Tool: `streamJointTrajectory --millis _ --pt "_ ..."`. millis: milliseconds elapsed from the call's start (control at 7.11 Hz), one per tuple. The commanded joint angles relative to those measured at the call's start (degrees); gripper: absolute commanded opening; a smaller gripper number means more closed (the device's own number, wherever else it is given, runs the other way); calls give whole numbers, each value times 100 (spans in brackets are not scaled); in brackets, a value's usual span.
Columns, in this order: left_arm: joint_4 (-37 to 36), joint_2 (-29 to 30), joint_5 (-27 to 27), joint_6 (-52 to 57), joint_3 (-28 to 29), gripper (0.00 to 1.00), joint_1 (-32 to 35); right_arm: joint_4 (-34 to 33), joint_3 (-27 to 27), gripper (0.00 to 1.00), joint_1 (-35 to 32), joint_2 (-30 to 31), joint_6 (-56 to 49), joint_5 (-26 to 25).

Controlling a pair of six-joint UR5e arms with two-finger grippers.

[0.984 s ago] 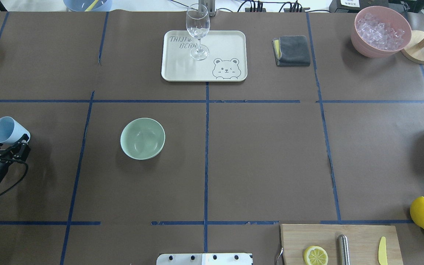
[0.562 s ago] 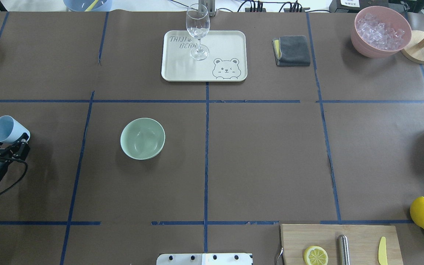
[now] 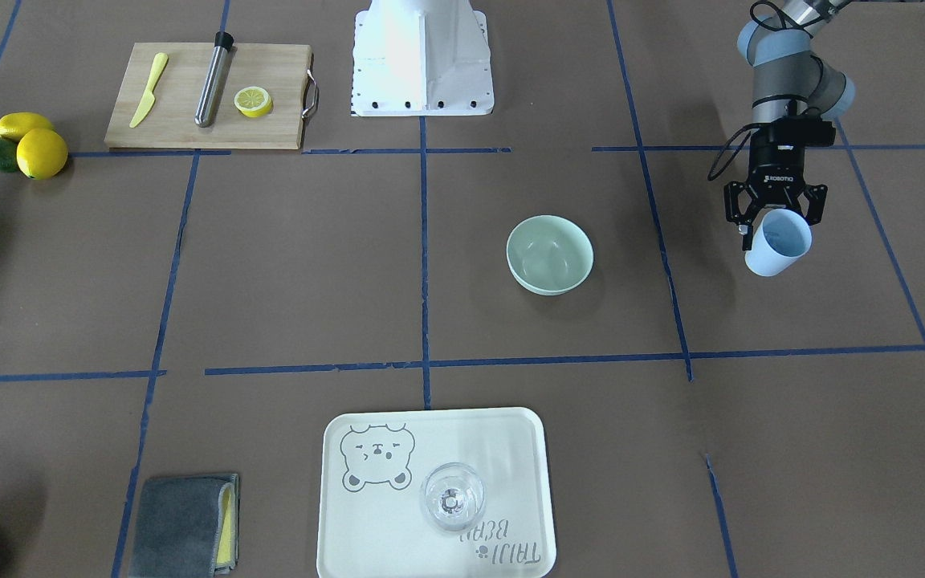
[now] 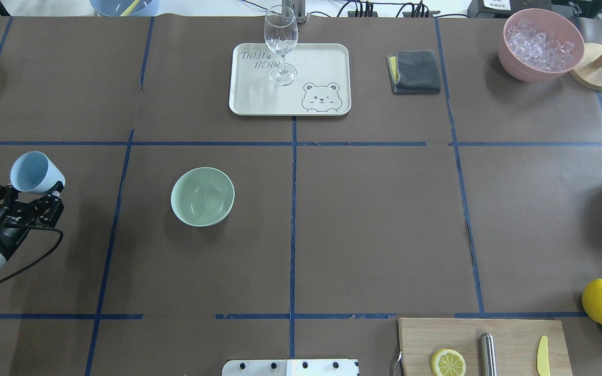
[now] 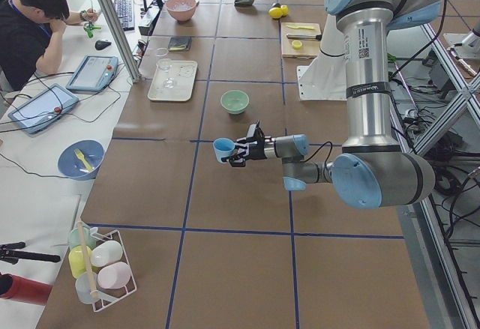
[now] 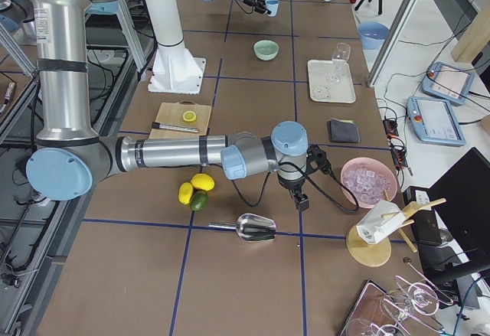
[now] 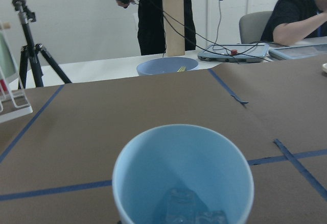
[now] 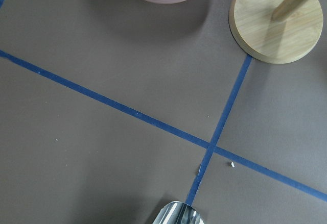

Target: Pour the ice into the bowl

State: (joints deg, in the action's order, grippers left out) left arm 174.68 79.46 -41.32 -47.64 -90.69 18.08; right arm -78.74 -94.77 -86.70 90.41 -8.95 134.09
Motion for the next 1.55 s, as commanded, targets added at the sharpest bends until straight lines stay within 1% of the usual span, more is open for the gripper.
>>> streamJointTrajectory --millis 0,141,281,422,562,703,844,984,1125,1266,1406 --pt "-48 566 -507 594 -309 0 38 -132 20 100 -136 238 192 3" --pt "-83 901 -718 1015 -309 0 64 -124 11 100 -259 353 183 20" --pt "-66 1026 -685 1507 -274 0 47 -98 3 100 -286 467 183 20" --pt "-75 1054 -624 2277 -239 0 29 -80 3 100 -295 494 183 29" --pt "-92 1054 -379 3086 -239 0 29 -71 11 100 -295 503 183 29" --pt "-136 1071 -246 3868 -265 0 29 -71 20 100 -304 530 183 29" --pt "-136 1080 -254 4572 -291 0 29 -71 20 100 -304 573 183 38" --pt "-145 1237 -254 5075 -248 0 29 -62 20 100 -304 617 183 38" --pt "-406 1352 -245 5384 -239 0 20 -62 11 100 -313 609 183 38" --pt "-1148 1666 -193 5544 -230 0 20 -62 11 100 -313 609 183 38" --pt "-1695 1852 -27 5729 -230 0 12 -62 20 100 -313 609 183 38"
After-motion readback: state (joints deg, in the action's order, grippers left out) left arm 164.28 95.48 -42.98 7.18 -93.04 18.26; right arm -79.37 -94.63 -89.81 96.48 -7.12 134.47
